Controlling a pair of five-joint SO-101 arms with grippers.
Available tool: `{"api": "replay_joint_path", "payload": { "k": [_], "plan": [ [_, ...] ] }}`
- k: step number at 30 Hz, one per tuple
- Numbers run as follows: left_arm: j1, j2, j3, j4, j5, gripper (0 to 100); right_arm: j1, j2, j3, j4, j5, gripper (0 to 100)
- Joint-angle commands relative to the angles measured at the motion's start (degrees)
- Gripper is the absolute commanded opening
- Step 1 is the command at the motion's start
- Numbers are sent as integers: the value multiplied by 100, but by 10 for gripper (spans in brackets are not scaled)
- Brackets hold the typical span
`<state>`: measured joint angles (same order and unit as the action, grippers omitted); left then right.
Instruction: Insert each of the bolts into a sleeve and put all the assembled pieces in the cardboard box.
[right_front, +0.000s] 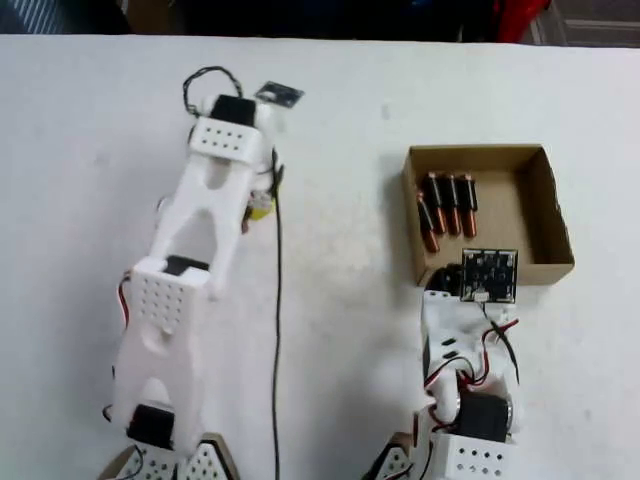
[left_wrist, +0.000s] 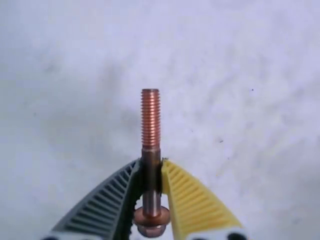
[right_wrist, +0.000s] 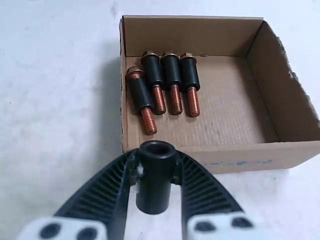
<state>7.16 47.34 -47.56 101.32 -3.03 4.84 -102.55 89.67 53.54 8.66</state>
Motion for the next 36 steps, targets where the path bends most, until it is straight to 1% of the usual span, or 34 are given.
{"api": "replay_joint_path", "payload": {
  "k": [1, 5, 11, 18, 23, 28, 33, 36],
  "plan": [
    [-31, -453, -273, 105, -70, 21, 40, -75, -26, -163, -18, 35],
    [-4, -963, -53, 105, -70, 21, 40, -75, -26, -163, -18, 35],
    [-22, -2035, 1116, 70, -79, 21, 40, -75, -26, -171, -18, 35],
    [-22, -2976, 2233, 53, -105, 21, 40, -75, -26, -163, -18, 35],
    [-13, -3565, 2910, 35, -879, 20, 40, -75, -26, -163, -18, 35],
    [-22, -4198, 3859, -369, -967, 20, 31, -75, -26, -163, -18, 35],
    [-31, -4857, 4976, -1020, -976, 20, 22, -66, 44, -189, -18, 35],
    [-48, -5218, 5591, -1415, -976, 21, -154, -66, 62, -171, -18, 35]
  ]
}}
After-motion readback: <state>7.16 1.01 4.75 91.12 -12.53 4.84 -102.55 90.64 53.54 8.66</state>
